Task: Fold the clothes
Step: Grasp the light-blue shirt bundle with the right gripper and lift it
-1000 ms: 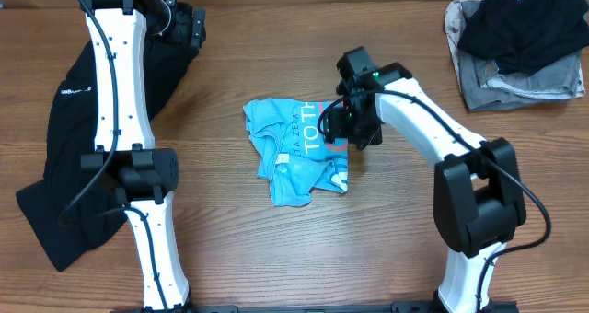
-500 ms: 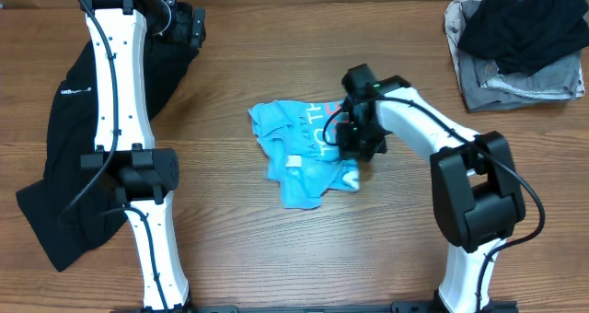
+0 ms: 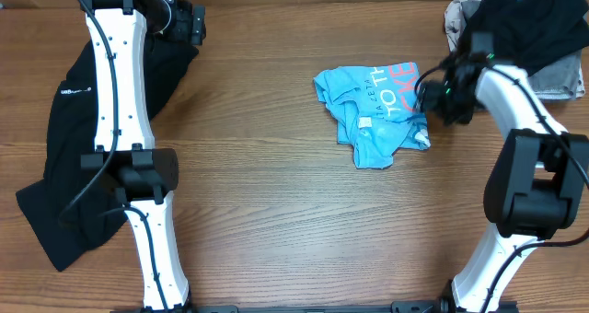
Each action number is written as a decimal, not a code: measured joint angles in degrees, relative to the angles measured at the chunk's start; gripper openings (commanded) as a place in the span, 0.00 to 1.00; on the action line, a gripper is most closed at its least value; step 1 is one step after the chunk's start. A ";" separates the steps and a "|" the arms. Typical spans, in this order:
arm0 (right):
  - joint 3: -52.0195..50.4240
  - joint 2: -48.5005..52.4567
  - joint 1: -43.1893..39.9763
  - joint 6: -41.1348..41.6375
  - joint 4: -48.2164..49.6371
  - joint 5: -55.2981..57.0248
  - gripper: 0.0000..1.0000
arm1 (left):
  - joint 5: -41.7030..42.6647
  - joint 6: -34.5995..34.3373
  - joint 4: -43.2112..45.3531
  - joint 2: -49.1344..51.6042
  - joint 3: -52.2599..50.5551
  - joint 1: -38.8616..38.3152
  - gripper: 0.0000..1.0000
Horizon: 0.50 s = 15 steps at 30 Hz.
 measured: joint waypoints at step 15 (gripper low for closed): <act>7.08 -1.40 24.09 -1.40 0.92 6.82 1.00 | 0.02 -0.42 0.50 0.00 0.00 0.00 0.89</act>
